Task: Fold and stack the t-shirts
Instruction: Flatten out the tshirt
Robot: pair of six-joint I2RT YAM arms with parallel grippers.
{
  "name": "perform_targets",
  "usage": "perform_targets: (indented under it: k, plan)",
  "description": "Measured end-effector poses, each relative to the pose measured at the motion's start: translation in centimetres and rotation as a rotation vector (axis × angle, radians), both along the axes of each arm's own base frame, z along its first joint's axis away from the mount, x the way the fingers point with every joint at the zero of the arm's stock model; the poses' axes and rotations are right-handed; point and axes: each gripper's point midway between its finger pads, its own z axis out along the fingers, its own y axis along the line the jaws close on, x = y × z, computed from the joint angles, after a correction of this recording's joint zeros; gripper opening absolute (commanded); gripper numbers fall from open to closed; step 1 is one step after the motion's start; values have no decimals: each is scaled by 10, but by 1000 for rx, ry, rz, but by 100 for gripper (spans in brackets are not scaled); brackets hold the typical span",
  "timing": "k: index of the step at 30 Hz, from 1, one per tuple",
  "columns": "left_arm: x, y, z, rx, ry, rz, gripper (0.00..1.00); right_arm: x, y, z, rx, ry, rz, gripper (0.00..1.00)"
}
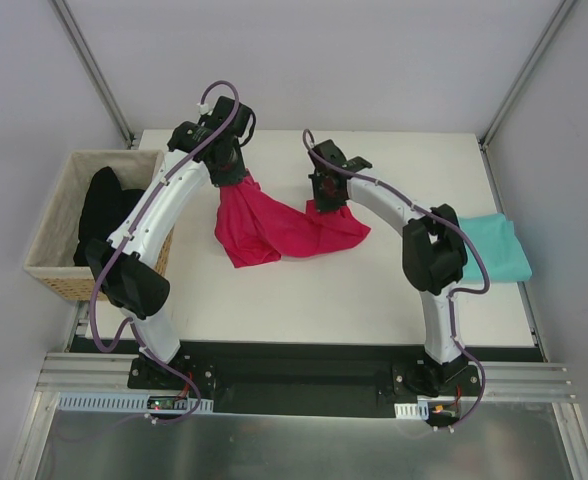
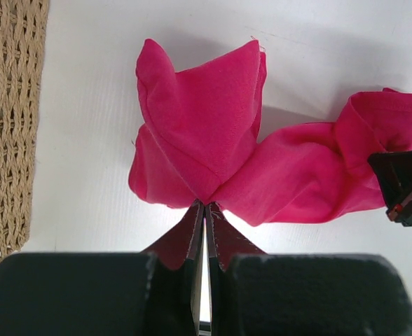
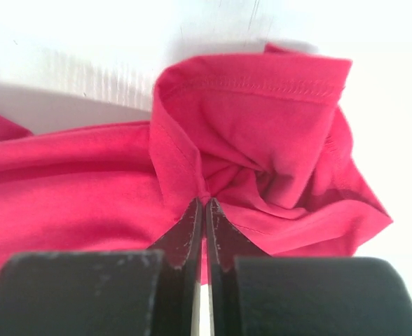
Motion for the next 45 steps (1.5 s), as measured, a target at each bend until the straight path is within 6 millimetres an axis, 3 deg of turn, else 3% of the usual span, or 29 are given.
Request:
perform_targets:
  k: [6, 14, 18, 22, 28, 45]
  plan:
    - [0, 0, 0, 0, -1, 1, 0, 25, -17, 31, -7, -70, -31, 1]
    - [-2, 2, 7, -6, -17, 2, 0, 49, -81, 107, -24, -226, -137, 1]
    - [-5, 5, 17, -9, -45, 7, 0, 50, -103, 148, -34, -318, -163, 1]
    - [-10, 11, 28, -8, -76, 17, 0, 48, -121, 178, -44, -383, -185, 1]
    - [-17, 21, 46, -2, -132, 39, 0, 44, -149, 209, -68, -455, -220, 1]
    - [-20, 50, 85, 45, -265, 83, 0, 27, -193, 309, -202, -720, -269, 1]
